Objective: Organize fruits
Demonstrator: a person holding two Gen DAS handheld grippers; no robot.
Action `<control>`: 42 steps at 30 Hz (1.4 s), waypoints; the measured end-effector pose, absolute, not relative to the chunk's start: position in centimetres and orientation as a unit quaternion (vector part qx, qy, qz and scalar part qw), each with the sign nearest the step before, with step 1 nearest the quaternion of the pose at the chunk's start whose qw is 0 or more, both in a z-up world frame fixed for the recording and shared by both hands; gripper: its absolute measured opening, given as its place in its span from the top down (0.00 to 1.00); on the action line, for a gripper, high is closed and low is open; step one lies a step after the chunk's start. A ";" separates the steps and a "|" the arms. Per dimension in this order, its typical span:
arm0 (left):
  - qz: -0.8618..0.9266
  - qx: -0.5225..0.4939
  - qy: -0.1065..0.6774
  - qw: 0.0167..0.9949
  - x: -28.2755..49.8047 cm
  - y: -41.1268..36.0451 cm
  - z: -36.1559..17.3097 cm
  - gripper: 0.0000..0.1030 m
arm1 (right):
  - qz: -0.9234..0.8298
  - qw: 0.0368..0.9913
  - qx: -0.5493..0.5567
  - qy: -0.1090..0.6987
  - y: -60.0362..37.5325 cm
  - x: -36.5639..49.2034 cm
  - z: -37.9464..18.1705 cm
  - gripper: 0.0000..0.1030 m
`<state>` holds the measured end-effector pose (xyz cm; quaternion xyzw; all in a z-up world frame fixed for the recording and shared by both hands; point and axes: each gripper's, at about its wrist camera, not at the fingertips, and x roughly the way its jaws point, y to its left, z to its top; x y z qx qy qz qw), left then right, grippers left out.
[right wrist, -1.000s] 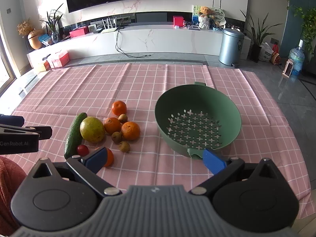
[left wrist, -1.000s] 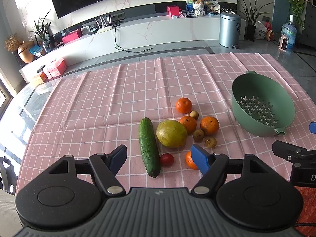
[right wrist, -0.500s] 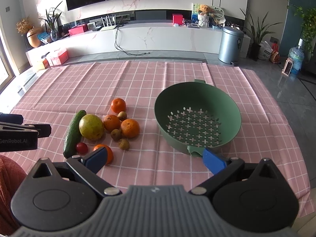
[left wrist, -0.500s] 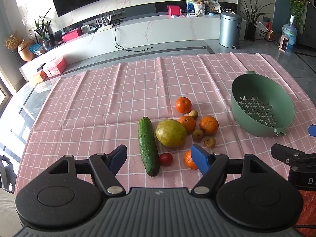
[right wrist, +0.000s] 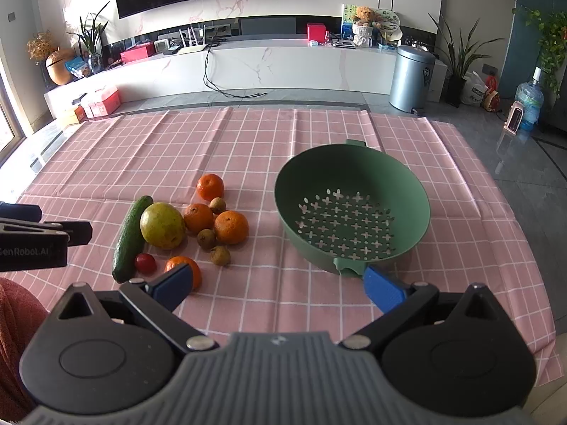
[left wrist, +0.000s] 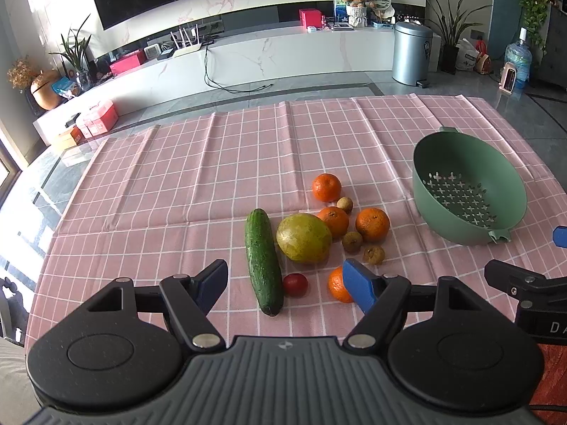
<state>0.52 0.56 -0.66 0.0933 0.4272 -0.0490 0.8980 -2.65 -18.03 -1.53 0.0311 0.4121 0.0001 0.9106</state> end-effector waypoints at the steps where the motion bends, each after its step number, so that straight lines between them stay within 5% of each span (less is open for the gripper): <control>1: -0.049 0.093 0.427 0.898 0.5 0.6 -0.7 0.16 | 0.000 0.910 0.031 0.412 -18.0 -2.7 -1.5 0.04; 42: -0.052 0.085 0.434 0.895 1.1 1.0 -0.7 0.16 | 0.008 0.908 0.041 0.417 -18.0 -2.4 -2.3 0.04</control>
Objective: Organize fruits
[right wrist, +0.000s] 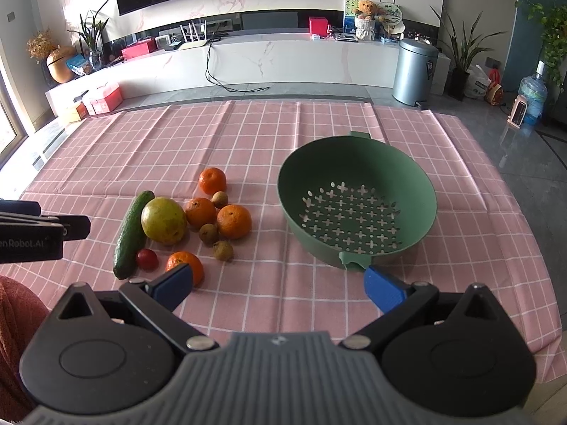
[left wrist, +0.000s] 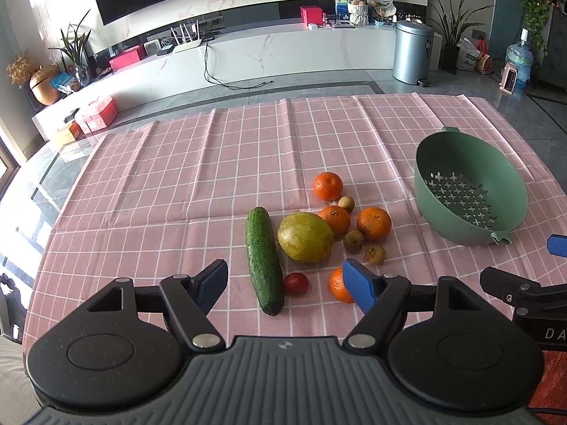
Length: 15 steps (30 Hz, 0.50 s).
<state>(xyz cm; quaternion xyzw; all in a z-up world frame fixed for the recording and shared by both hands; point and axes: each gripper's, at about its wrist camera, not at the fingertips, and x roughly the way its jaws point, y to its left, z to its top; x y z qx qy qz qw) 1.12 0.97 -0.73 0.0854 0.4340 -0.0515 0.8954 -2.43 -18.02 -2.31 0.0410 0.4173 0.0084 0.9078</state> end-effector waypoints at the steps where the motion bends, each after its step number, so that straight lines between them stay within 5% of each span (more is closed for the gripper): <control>1: -0.054 0.082 0.435 0.895 1.3 1.1 -0.7 0.16 | 0.013 0.909 0.048 0.414 -18.1 -2.4 -2.5 0.04; 13: -0.056 0.044 0.485 0.872 6.1 3.8 -3.0 0.28 | 0.094 0.907 0.062 0.405 -15.2 1.0 -4.9 0.20; 15: -0.051 0.037 0.495 0.867 7.0 4.5 -3.7 0.29 | 0.110 0.901 0.051 0.415 -14.3 2.1 -5.5 0.35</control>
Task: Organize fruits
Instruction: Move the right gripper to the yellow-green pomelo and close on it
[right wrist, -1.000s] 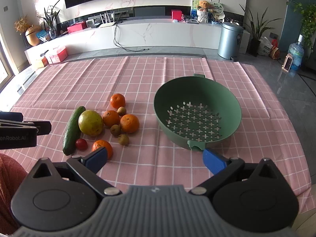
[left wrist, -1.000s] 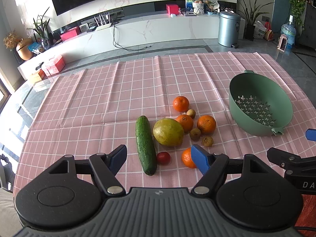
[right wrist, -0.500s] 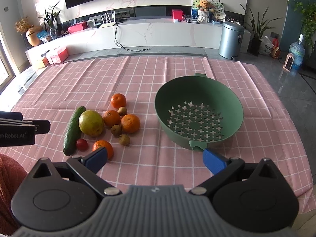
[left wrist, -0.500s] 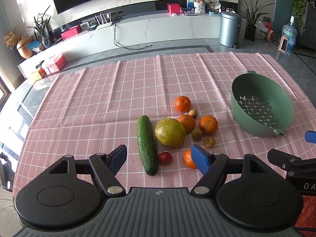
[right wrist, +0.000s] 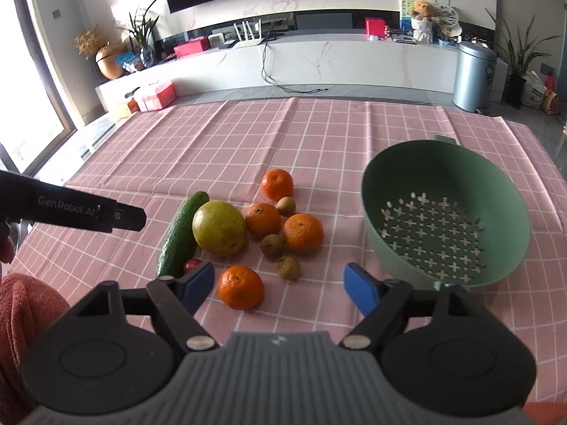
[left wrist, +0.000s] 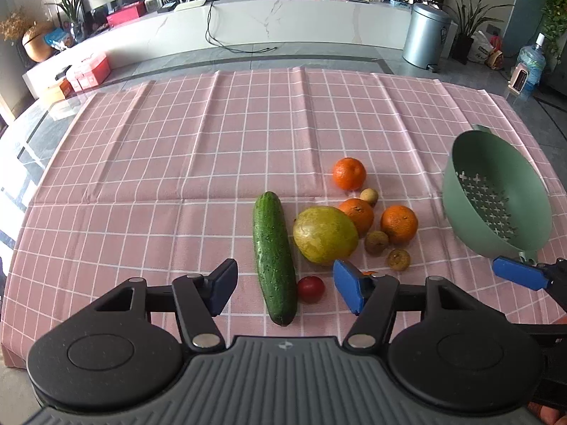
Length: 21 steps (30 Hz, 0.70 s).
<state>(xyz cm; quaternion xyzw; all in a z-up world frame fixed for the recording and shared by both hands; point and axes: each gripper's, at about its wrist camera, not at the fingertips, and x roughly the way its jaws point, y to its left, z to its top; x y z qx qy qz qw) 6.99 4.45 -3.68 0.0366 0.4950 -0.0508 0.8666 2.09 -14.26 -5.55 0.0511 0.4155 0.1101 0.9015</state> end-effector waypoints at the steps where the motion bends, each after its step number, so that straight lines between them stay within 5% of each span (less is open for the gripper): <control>1: -0.049 0.034 0.500 0.864 7.5 4.7 -4.0 0.29 | 0.117 0.899 0.051 0.419 -13.9 2.6 -5.8 0.35; 21: -0.032 -0.010 0.537 0.843 12.3 8.1 -7.2 0.33 | 0.196 0.894 0.032 0.401 -9.7 9.5 -9.1 0.34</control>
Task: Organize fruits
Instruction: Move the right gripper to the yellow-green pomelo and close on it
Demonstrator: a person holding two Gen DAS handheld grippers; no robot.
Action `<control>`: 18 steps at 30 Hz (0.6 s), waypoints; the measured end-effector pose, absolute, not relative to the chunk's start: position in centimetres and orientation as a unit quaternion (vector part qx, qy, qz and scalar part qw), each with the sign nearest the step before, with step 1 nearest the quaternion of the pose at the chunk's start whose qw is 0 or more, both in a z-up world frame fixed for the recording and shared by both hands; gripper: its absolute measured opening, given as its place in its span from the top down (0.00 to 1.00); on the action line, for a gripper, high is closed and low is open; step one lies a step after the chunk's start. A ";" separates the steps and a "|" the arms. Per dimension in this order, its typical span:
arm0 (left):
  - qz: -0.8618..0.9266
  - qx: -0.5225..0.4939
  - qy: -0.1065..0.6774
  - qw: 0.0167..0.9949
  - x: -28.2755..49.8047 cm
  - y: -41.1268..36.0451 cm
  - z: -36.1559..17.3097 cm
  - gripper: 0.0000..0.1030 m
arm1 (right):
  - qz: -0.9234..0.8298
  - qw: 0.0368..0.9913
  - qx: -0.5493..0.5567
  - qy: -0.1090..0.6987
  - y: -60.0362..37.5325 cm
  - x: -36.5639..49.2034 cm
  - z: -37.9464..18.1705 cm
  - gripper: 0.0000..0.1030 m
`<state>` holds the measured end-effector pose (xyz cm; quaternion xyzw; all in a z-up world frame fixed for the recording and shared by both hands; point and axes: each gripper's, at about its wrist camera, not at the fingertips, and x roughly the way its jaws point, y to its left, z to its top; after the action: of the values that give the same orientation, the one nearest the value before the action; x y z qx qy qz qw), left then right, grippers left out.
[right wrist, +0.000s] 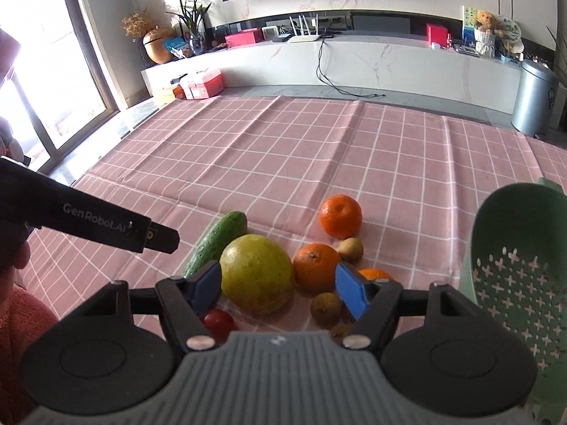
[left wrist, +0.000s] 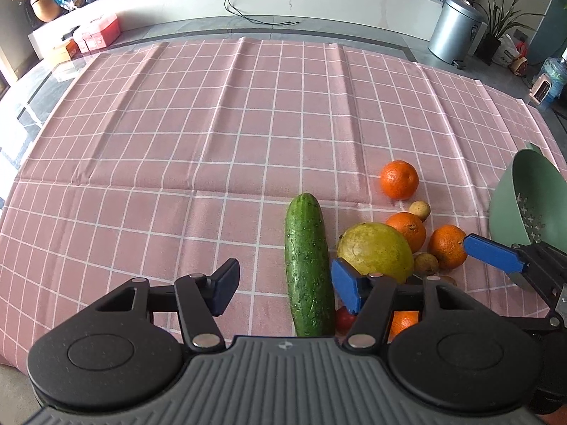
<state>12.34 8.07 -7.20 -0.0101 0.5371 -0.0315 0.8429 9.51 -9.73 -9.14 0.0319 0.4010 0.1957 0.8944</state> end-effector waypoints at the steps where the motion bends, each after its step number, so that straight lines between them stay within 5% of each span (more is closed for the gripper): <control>1: -0.035 -0.021 0.541 0.840 12.5 8.3 -7.4 0.34 | 0.198 0.894 0.024 0.401 -9.5 9.7 -9.2 0.35; 4: -0.039 -0.049 0.552 0.832 12.7 9.0 -7.8 0.35 | 0.214 0.892 0.005 0.399 -8.8 10.1 -9.5 0.45; 18: -0.028 -0.087 0.576 0.812 14.4 10.0 -10.6 0.39 | 0.237 0.872 -0.062 0.423 -5.2 11.9 -11.9 0.43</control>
<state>14.38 9.97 -10.64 -0.0871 0.5760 -0.0276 0.8123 11.94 -5.19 -11.87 -0.0620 0.4231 0.2374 0.8723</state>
